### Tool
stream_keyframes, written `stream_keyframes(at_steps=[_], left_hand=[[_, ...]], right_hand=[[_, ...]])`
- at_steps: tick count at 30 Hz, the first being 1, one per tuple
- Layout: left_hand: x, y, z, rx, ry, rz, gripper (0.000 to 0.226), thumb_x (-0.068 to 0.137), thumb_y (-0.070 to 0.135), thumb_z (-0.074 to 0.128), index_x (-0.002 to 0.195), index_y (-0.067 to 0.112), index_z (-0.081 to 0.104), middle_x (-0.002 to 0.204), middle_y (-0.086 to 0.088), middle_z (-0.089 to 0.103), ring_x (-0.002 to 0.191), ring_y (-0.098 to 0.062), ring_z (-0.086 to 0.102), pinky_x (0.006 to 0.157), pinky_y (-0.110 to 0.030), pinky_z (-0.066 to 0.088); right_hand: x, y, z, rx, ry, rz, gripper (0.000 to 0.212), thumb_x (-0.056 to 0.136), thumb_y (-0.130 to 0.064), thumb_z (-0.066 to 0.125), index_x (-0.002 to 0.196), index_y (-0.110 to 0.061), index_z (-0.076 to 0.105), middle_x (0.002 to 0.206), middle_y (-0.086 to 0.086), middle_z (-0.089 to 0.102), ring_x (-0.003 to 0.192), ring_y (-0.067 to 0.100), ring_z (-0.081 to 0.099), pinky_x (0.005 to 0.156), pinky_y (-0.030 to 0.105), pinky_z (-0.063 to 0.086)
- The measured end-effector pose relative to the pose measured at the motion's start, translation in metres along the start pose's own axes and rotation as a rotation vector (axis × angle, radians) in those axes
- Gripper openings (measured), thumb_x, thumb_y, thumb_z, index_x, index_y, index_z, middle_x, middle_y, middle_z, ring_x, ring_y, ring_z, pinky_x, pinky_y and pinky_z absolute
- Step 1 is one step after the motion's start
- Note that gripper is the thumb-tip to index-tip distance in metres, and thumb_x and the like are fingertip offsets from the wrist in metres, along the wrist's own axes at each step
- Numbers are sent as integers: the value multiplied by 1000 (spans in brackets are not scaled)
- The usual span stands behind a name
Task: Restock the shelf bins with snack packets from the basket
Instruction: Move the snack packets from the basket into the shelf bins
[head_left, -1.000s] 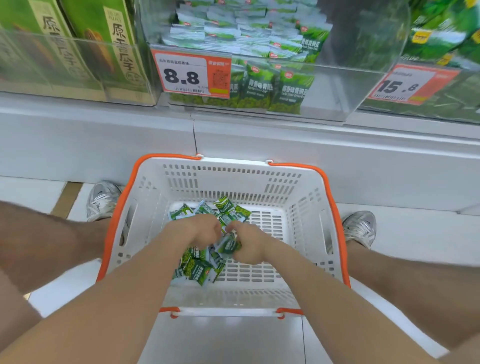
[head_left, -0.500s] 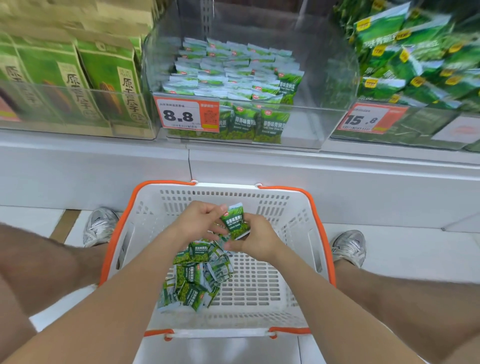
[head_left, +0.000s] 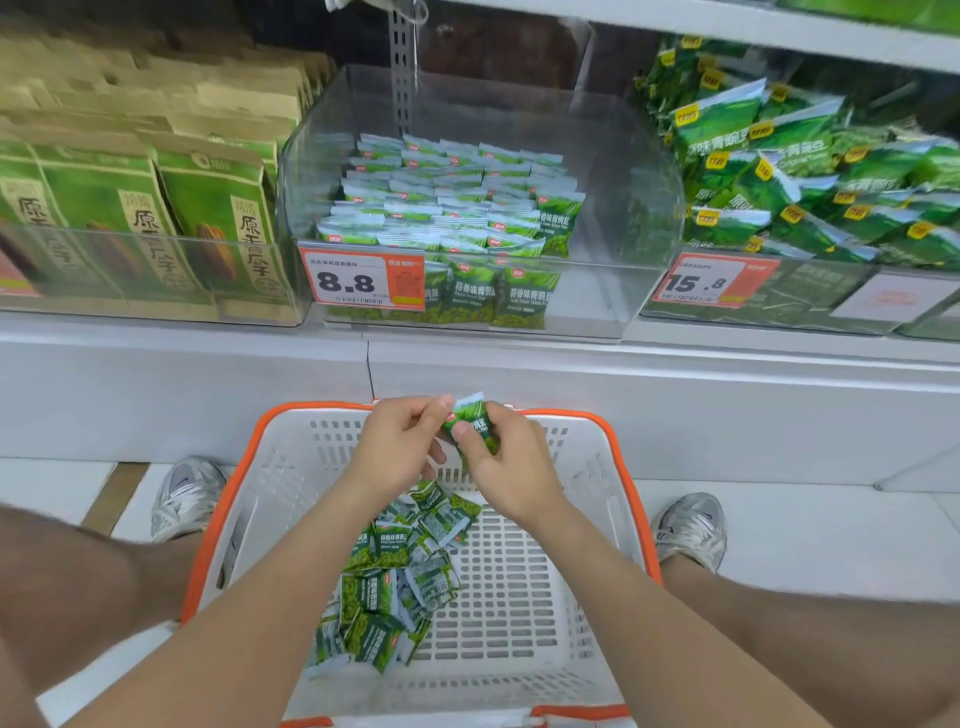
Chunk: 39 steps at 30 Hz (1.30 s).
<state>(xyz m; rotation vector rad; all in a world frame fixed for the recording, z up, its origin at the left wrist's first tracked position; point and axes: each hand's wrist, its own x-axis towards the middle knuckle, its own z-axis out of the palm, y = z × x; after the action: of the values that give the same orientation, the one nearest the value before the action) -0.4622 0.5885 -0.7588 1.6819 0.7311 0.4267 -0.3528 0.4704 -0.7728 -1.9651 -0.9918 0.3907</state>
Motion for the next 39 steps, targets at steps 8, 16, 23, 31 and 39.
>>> stream_keyframes(at_steps=[8,16,23,31,39], left_hand=[[3,100,10,279,569,616,10,109,26,44,102,20,48,75,12,54,64,-19,51,58,-37,32],[38,163,-16,626,587,837,15,90,8,55,101,12,64,99,1,67,102,-28,55,87,-41,40],[66,162,-32,1030,535,586,26,96,31,43,97,20,66,85,1,69,93,-28,63,101,-44,35],[70,155,-28,1151,465,468,54,90,37,19,91,25,71,91,0,73,94,-27,65,116,-51,31],[70,151,-28,1176,471,493,54,92,36,20,93,23,73,94,1,74,92,-27,64,112,-50,34]], right_hand=[[37,-96,-57,-118,612,-545,18,88,-24,52,81,-23,36,53,-6,32,45,24,31,43,33,26],[95,-124,-131,-338,682,-204,19,101,-36,51,94,-19,45,73,8,50,75,34,48,63,37,16],[142,-119,-158,-470,277,103,26,103,-29,63,99,-5,52,108,22,60,115,42,54,75,36,35],[191,-105,-153,-524,139,304,39,94,-10,67,131,-2,56,131,25,59,125,40,55,79,34,44],[194,-107,-152,-532,263,312,52,88,-16,81,129,-2,51,130,22,58,117,43,62,90,42,55]])
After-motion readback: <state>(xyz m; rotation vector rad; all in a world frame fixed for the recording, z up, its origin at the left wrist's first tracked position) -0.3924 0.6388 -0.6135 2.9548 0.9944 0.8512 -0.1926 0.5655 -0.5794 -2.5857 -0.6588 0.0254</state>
